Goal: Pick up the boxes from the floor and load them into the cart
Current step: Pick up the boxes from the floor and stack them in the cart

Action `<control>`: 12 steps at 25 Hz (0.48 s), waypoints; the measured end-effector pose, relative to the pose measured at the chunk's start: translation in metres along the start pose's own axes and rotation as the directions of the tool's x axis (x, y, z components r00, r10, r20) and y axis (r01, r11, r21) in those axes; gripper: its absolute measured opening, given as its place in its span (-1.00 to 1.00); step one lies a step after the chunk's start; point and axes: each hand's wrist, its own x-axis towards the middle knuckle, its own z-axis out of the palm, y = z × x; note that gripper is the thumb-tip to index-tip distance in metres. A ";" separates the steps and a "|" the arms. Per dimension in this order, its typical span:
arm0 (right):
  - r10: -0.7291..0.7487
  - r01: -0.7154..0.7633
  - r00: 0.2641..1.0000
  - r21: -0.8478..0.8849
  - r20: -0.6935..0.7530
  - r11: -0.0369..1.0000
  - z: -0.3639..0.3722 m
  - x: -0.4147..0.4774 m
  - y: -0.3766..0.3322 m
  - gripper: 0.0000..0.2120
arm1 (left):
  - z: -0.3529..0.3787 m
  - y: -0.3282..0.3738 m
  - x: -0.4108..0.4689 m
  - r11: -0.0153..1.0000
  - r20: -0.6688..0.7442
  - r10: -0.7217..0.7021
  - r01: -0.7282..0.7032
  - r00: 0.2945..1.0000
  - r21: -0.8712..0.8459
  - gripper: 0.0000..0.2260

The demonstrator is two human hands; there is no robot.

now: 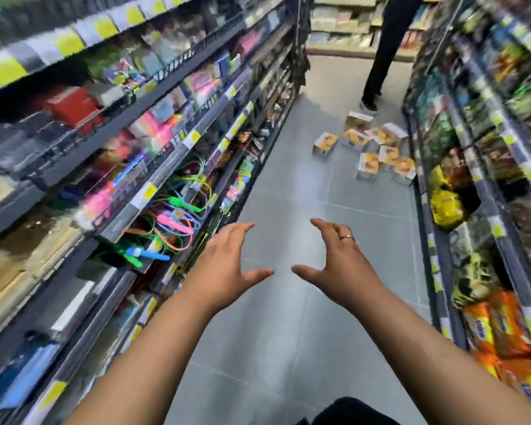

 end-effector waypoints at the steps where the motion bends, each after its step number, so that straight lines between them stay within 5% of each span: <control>1: 0.034 -0.034 0.999 0.002 -0.029 0.999 -0.007 0.012 0.006 -0.20 | 0.002 0.002 0.022 1.000 0.021 0.029 -0.029 0.999 -0.009 -0.22; 12: 0.204 -0.201 0.964 0.036 -0.169 0.979 -0.089 0.214 0.116 -0.18 | 0.058 0.052 0.291 0.980 0.120 0.201 -0.198 0.972 -0.030 -0.22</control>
